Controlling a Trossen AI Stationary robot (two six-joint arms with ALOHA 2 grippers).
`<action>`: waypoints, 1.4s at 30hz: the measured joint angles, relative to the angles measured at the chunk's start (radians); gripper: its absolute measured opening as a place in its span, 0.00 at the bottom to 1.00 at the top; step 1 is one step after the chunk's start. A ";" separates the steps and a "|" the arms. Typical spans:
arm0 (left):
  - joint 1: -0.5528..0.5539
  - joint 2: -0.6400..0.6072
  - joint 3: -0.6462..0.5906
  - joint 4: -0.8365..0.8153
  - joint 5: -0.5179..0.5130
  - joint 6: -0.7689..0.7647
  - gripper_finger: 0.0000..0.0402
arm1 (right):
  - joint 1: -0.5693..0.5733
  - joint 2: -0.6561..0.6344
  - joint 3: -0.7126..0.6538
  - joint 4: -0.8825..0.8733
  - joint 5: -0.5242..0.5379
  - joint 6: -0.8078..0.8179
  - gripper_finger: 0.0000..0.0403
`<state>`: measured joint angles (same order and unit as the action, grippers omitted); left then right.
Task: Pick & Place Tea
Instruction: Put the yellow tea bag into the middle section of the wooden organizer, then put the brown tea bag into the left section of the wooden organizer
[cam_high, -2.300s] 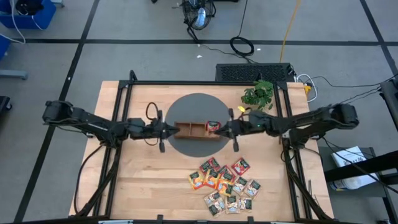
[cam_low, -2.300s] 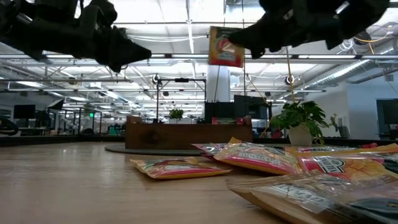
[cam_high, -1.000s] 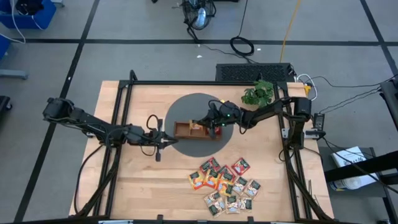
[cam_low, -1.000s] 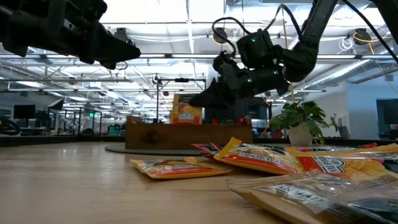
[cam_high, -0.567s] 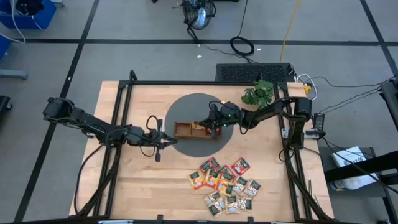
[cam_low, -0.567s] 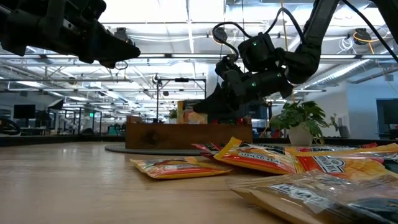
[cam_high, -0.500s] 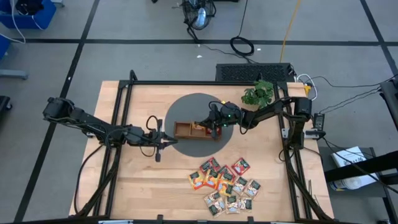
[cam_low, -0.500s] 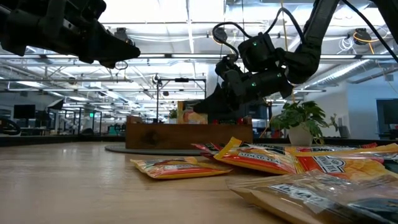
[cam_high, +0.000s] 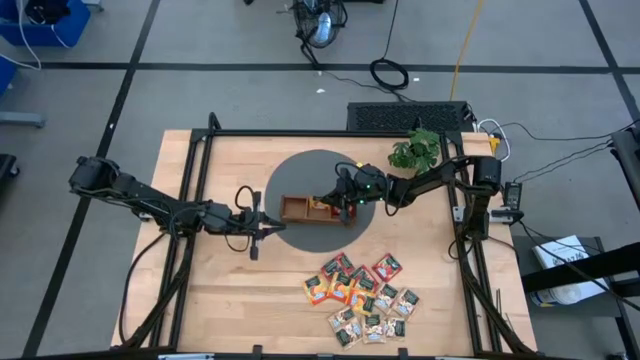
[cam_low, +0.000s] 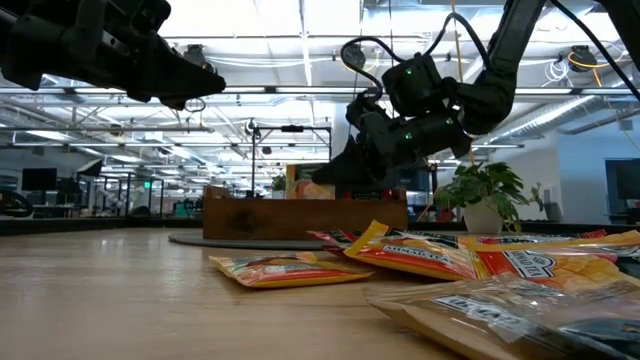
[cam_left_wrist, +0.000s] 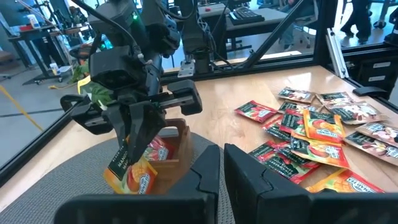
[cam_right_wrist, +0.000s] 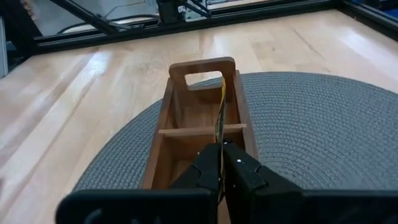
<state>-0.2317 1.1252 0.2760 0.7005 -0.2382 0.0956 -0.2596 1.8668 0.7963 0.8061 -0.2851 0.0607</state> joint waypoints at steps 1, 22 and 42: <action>0.000 0.000 0.000 0.000 0.000 0.000 0.08 | 0.000 0.000 0.000 -0.003 0.007 0.006 0.04; 0.000 0.000 0.000 -0.003 0.003 -0.003 0.08 | 0.015 -0.299 -0.001 -0.195 0.077 -0.125 0.28; -0.016 0.000 0.000 -0.044 0.029 -0.112 0.08 | 0.785 -0.942 -0.423 -0.626 0.546 -0.032 0.01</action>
<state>-0.2474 1.1255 0.2760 0.6566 -0.2092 -0.0169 0.5256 0.9245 0.3731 0.1802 0.2613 0.0286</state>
